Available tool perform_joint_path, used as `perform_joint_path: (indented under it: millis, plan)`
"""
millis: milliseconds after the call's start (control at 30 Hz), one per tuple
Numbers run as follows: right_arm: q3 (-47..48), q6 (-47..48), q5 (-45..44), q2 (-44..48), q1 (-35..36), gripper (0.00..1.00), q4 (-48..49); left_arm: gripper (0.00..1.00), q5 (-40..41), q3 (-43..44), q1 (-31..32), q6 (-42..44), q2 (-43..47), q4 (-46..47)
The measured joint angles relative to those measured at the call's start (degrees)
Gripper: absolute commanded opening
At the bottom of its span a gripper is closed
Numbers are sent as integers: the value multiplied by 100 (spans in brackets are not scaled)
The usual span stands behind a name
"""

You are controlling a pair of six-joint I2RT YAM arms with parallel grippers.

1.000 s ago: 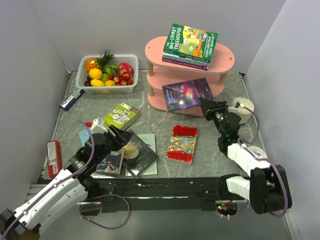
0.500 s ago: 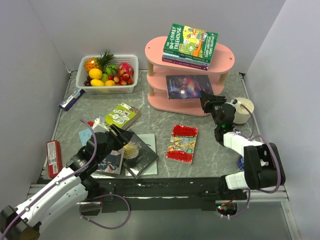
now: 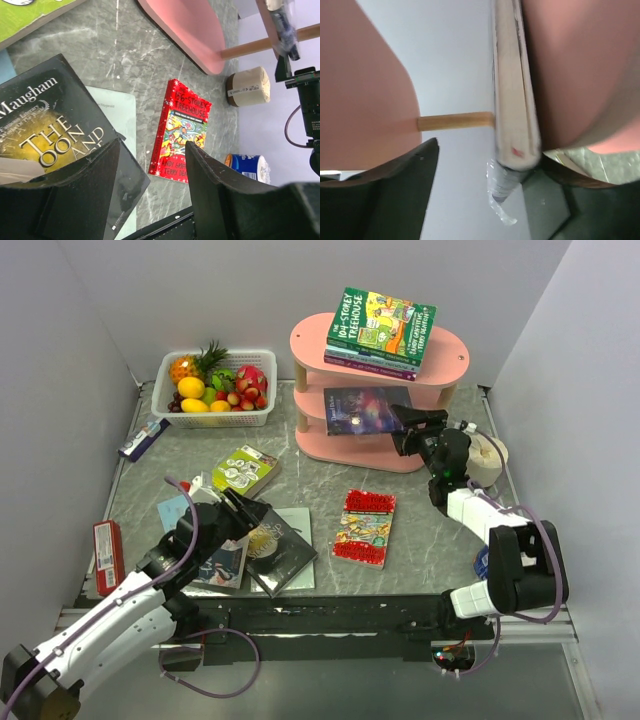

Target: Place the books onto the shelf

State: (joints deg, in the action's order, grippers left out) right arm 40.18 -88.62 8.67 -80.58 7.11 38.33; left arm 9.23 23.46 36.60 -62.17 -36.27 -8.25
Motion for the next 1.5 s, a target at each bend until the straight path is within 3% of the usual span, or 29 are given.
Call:
perform_joint_path:
  millis: [200, 367, 467, 700, 967, 1200, 1500]
  plan:
    - [79, 378, 168, 269, 0, 82, -562, 60, -90, -7, 0, 2, -238, 223]
    - [337, 894, 256, 415, 0, 83, -1327, 60, -321, 210, -2, 72, -940, 446]
    - [498, 1281, 330, 538, 0, 83, -1829, 60, -509, 647, -2, 177, -1493, 621]
    - [866, 2017, 485, 660, -11, 73, -2664, 53, -1014, 1845, -2, 374, -2850, 1456]
    - [1021, 2184, 601, 540, -31, 69, -2905, 43, -2094, 3495, -2, 507, -4885, 2262]
    - [1029, 2253, 599, 533, -33, 69, -2959, 39, -2590, 4004, -2, 546, -5661, 2562]
    - [1043, 2400, 599, 533, -39, 69, -3051, 36, -2662, 4695, -20, 612, -6395, 2581]
